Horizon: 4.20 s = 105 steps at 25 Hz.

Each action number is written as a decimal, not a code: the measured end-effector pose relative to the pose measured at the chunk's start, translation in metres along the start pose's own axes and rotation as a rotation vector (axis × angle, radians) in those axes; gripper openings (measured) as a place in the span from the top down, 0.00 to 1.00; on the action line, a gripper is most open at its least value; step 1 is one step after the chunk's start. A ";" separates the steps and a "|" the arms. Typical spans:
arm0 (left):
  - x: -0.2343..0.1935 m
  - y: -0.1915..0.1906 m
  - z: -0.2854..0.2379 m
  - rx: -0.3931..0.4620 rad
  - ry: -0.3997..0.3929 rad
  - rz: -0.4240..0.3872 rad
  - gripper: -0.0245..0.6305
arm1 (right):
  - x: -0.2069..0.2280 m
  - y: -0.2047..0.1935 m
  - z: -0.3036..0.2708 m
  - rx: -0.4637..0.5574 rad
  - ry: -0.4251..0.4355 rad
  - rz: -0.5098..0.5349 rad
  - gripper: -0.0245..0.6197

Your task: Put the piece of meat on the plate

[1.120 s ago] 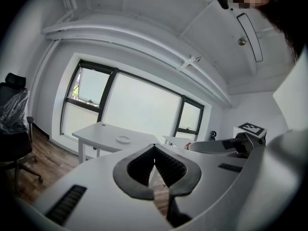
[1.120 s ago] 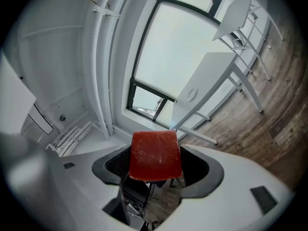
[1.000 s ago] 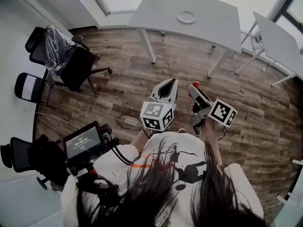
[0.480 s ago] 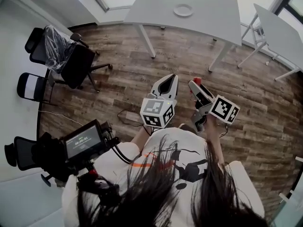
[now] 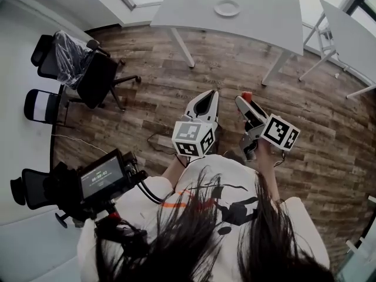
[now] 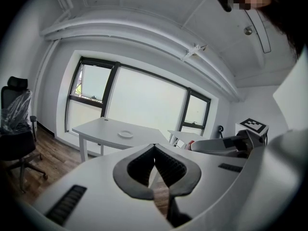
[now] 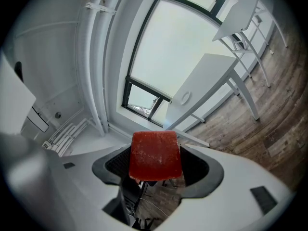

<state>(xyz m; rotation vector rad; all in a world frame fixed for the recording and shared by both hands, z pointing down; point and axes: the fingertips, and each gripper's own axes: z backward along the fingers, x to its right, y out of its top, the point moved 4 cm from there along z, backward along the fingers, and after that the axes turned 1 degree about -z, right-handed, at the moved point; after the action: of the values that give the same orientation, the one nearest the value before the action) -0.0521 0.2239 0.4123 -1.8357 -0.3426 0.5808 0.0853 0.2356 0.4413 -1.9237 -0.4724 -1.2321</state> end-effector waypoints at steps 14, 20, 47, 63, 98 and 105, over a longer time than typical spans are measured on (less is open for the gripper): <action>-0.103 0.061 -0.139 -0.001 -0.071 0.012 0.96 | 0.004 0.091 -0.138 0.034 -0.043 0.012 0.48; -0.168 0.096 -0.196 0.025 -0.064 0.051 0.96 | -0.003 0.132 -0.205 0.061 -0.042 -0.001 0.48; -0.242 0.108 -0.336 -0.079 -0.020 0.117 0.96 | 0.067 0.244 -0.317 -0.011 -0.184 0.008 0.48; -0.262 0.101 -0.405 -0.125 0.102 0.160 0.96 | 0.162 0.310 -0.393 -0.176 -0.365 0.268 0.48; -0.260 0.078 -0.434 -0.220 0.073 0.171 0.96 | 0.209 0.272 -0.478 -0.637 -0.559 0.893 0.48; -0.260 0.076 -0.435 -0.225 0.074 0.170 0.96 | 0.210 0.272 -0.480 -0.645 -0.559 0.901 0.48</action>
<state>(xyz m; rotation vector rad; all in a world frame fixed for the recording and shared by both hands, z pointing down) -0.0362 -0.2793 0.5086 -2.1116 -0.2101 0.6081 0.0792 -0.3274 0.6190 -2.5665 0.5787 -0.2367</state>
